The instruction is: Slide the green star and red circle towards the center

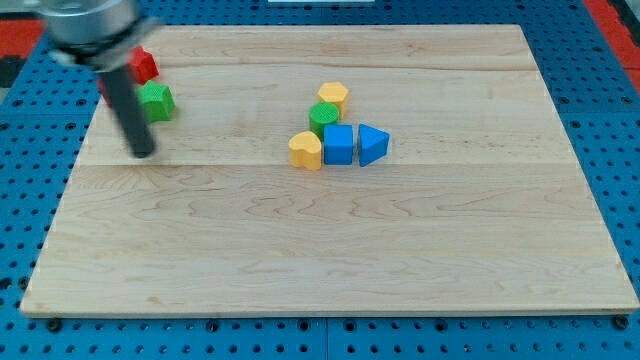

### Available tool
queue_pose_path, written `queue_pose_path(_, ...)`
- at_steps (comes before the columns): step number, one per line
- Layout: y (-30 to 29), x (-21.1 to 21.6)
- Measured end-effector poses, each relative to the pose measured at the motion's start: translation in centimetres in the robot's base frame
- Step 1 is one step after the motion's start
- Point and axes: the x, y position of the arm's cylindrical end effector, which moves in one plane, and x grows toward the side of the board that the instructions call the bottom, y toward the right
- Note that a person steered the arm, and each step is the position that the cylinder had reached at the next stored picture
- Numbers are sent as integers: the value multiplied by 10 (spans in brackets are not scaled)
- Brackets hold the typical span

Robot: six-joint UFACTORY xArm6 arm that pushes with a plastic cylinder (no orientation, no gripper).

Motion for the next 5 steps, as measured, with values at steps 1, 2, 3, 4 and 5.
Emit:
queue_pose_path(1, -50, -28)
queue_pose_path(2, -43, -100)
queue_pose_path(3, -42, -131)
queue_pose_path(4, -26, -85)
queue_pose_path(5, 45, -47)
